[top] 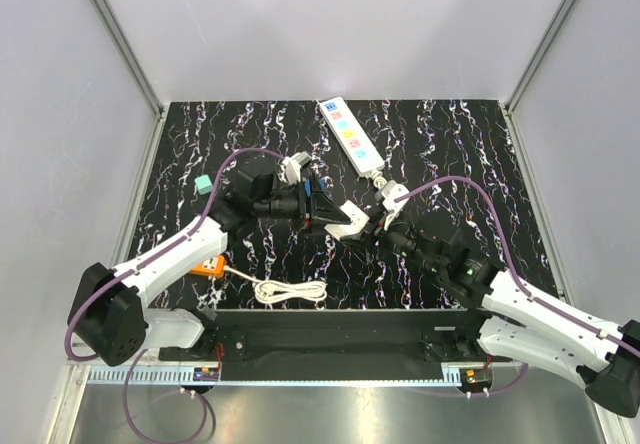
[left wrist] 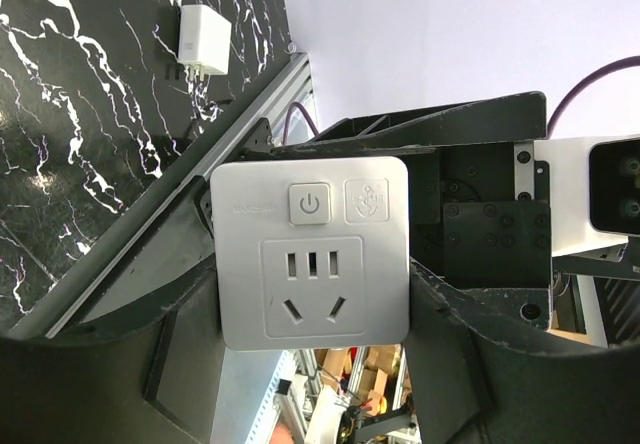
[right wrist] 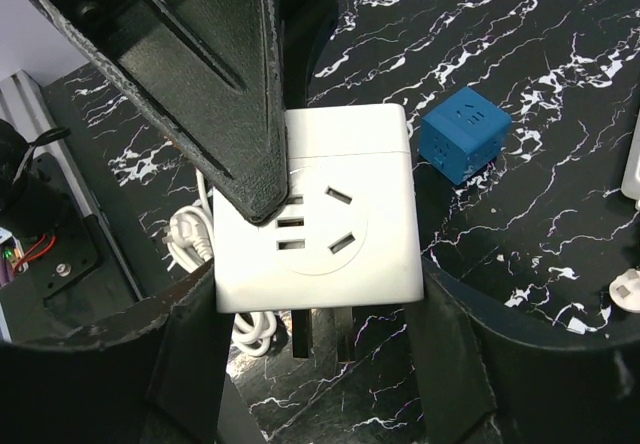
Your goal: Insert the plug
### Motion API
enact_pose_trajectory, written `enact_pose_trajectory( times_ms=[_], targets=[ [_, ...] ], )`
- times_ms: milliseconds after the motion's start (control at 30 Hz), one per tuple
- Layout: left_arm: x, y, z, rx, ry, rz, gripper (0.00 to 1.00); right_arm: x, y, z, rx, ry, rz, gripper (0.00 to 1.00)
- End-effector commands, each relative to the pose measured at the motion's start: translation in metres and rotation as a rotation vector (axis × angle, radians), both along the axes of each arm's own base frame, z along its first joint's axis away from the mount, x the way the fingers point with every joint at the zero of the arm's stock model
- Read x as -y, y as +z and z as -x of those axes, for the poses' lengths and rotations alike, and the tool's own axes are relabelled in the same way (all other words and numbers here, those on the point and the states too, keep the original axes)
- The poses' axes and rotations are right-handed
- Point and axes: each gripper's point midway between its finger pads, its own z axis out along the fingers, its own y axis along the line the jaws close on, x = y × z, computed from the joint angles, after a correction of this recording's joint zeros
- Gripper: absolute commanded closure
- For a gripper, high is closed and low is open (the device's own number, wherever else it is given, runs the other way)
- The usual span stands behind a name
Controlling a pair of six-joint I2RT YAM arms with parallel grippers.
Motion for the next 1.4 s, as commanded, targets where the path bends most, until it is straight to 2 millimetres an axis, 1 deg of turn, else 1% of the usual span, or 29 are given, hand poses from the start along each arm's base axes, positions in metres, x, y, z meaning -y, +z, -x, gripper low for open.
enact_pose_trajectory(
  times_ms=[0, 33, 67, 133, 367, 433, 467, 533, 567, 600, 633, 667, 700, 733, 767, 800, 833, 900, 933, 967, 1000, 1033, 1067, 1100, 1167, 1267, 1300, 1333, 1367],
  targets=[
    [0.004, 0.026, 0.018, 0.063, -0.091, 0.085, 0.38, -0.014, 0.039, 0.005, 0.092, 0.076, -0.101, 0.96],
    [0.004, 0.025, 0.019, 0.062, -0.1, 0.084, 0.34, -0.014, 0.037, 0.008, 0.089, 0.089, -0.1, 1.0],
    [0.005, 0.024, 0.018, 0.059, -0.111, 0.084, 0.29, -0.014, 0.036, 0.009, 0.086, 0.094, -0.102, 1.0],
    [0.007, 0.023, 0.017, 0.057, -0.122, 0.081, 0.27, -0.013, 0.035, 0.014, 0.083, 0.111, -0.108, 1.0],
    [0.011, 0.028, 0.015, 0.073, -0.143, 0.092, 0.26, -0.008, 0.035, 0.022, 0.078, 0.121, -0.118, 1.0],
    [0.01, 0.029, 0.015, 0.077, -0.141, 0.094, 0.31, -0.006, 0.034, 0.024, 0.078, 0.124, -0.122, 1.0],
    [0.01, 0.031, 0.016, 0.082, -0.144, 0.098, 0.39, -0.006, 0.033, 0.024, 0.071, 0.125, -0.124, 1.0],
    [0.01, 0.033, 0.016, 0.087, -0.144, 0.101, 0.82, -0.006, 0.03, 0.024, 0.066, 0.123, -0.12, 1.0],
    [0.01, 0.034, 0.016, 0.094, -0.147, 0.103, 1.0, -0.005, 0.029, 0.024, 0.058, 0.116, -0.124, 1.0],
    [0.01, 0.036, 0.017, 0.101, -0.15, 0.107, 1.0, -0.004, 0.026, 0.022, 0.047, 0.102, -0.125, 0.97],
    [0.009, 0.036, 0.018, 0.11, -0.155, 0.107, 1.0, -0.002, 0.022, 0.018, 0.034, 0.07, -0.118, 0.85],
    [0.009, 0.038, 0.019, 0.118, -0.156, 0.109, 1.0, -0.001, 0.019, 0.016, 0.013, 0.052, -0.125, 0.56],
    [0.007, 0.036, 0.02, 0.111, -0.157, 0.097, 1.0, 0.0, 0.016, 0.014, -0.001, 0.037, -0.122, 0.47],
    [0.006, 0.044, 0.018, 0.176, -0.165, 0.091, 1.0, 0.001, 0.017, 0.013, -0.009, 0.017, -0.128, 0.4],
    [0.005, 0.042, 0.012, 0.2, -0.149, 0.055, 1.0, 0.002, 0.017, 0.012, -0.029, 0.005, -0.143, 0.31],
    [-0.005, 0.026, 0.008, 0.217, -0.145, -0.038, 1.0, 0.003, 0.015, 0.013, -0.043, -0.002, -0.142, 0.3],
    [-0.009, 0.034, -0.008, 0.273, -0.09, -0.09, 1.0, 0.006, 0.019, 0.012, -0.058, -0.026, -0.163, 0.29],
    [-0.029, 0.021, -0.02, 0.291, -0.048, -0.206, 1.0, 0.014, 0.013, 0.01, -0.096, -0.073, -0.153, 0.27],
    [-0.035, 0.026, -0.025, 0.316, -0.018, -0.227, 1.0, 0.023, 0.014, 0.003, -0.112, -0.147, -0.168, 0.27],
    [-0.042, 0.023, -0.034, 0.335, 0.031, -0.266, 1.0, 0.029, 0.009, 0.001, -0.131, -0.185, -0.153, 0.26],
    [-0.049, 0.02, -0.038, 0.361, 0.053, -0.296, 1.0, 0.037, -0.003, 0.0, -0.163, -0.222, -0.11, 0.25],
    [-0.056, 0.021, -0.042, 0.389, 0.088, -0.316, 1.0, 0.043, -0.002, -0.004, -0.173, -0.272, -0.106, 0.25],
    [-0.064, 0.016, -0.053, 0.416, 0.147, -0.37, 1.0, 0.047, -0.007, -0.006, -0.186, -0.3, -0.085, 0.25],
    [-0.069, 0.014, -0.057, 0.458, 0.158, -0.4, 1.0, 0.053, -0.017, -0.006, -0.212, -0.327, -0.042, 0.25],
    [-0.079, 0.01, -0.067, 0.498, 0.204, -0.466, 1.0, 0.06, -0.024, -0.013, -0.238, -0.395, 0.008, 0.25],
    [-0.091, 0.012, -0.081, 0.579, 0.238, -0.551, 1.0, 0.066, -0.034, -0.028, -0.269, -0.463, 0.095, 0.23],
    [-0.094, 0.016, -0.086, 0.636, 0.234, -0.572, 1.0, 0.057, -0.038, -0.033, -0.305, -0.44, 0.135, 0.23],
    [-0.099, 0.019, -0.094, 0.669, 0.261, -0.608, 1.0, 0.07, -0.043, -0.049, -0.34, -0.484, 0.156, 0.23],
    [-0.103, 0.026, -0.101, 0.71, 0.279, -0.626, 1.0, 0.076, -0.052, -0.053, -0.395, -0.494, 0.195, 0.23]
  ],
)
